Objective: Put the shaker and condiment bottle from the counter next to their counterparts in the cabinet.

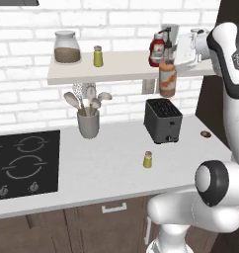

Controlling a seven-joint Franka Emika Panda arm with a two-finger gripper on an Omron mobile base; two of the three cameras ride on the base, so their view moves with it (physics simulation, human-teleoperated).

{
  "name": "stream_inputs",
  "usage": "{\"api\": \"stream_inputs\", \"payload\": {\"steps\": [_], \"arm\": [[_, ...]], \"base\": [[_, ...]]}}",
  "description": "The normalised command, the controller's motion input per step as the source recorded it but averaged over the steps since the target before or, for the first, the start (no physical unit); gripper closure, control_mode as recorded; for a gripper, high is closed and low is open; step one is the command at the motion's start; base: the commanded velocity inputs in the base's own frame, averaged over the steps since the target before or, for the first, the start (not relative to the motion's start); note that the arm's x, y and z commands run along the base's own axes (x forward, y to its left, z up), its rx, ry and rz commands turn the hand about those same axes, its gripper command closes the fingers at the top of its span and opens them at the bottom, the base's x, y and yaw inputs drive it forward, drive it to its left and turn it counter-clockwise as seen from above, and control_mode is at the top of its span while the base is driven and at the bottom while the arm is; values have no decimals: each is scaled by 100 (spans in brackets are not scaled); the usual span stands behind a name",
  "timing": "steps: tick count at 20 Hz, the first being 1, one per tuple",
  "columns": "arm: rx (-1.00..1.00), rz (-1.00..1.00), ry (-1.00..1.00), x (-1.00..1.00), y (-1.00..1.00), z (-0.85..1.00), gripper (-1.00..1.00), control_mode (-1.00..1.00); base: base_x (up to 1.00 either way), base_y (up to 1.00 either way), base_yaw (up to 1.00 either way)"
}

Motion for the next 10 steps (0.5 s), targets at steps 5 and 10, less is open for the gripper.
{"api": "stream_inputs", "payload": {"steps": [5,10], "arm": [[10,-34,3,6,-30,49,100,-100],[19,-27,4,0,-44,31,100,-100]], "base": [[0,0,0],[0,0,0]]}}
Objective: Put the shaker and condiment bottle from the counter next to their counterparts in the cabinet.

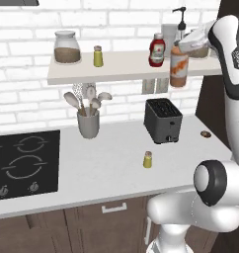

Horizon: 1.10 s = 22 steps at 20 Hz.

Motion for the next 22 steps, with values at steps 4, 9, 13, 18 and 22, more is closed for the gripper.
{"api": "stream_inputs", "payload": {"steps": [4,9,13,18,22], "arm": [[19,-18,0,6,-34,26,100,-100],[7,-20,0,25,-20,19,100,-100],[1,-22,0,41,-13,16,100,-100],[8,-18,2,47,-18,9,100,-100],[1,-9,0,39,-16,8,100,-100]], "base": [[0,0,0],[0,0,0],[0,0,0],[0,0,0],[0,0,0]]}}
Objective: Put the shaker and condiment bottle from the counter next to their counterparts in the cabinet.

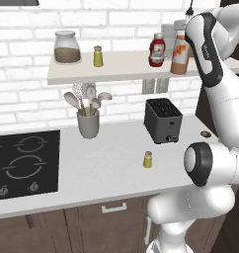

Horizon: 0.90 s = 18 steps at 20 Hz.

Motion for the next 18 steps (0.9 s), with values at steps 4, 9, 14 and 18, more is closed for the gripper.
{"api": "stream_inputs", "payload": {"steps": [4,9,14,18], "arm": [[0,-1,-3,19,-12,25,100,-100],[0,0,-7,5,-6,27,100,-100],[-2,0,-5,31,-2,0,100,-100],[-5,0,-9,31,0,0,100,-100]], "base": [[0,0,0],[0,0,0],[0,0,0],[0,0,0]]}}
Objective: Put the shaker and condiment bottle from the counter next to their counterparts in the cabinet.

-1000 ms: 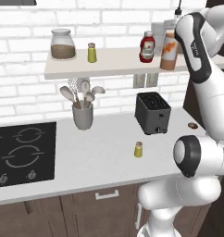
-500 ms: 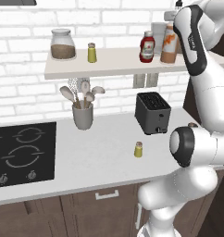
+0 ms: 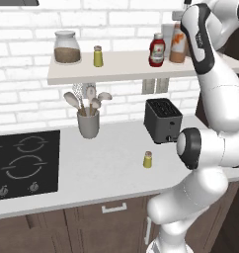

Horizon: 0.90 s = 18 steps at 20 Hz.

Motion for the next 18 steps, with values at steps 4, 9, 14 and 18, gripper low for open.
{"api": "stream_inputs", "payload": {"steps": [4,9,14,18], "arm": [[-1,0,-4,19,0,0,100,-100],[0,0,0,18,-2,0,100,-100],[0,0,0,16,-3,0,100,-100],[0,0,0,9,-1,-10,100,-100]], "base": [[0,0,0],[0,0,0],[0,0,0],[0,0,0]]}}
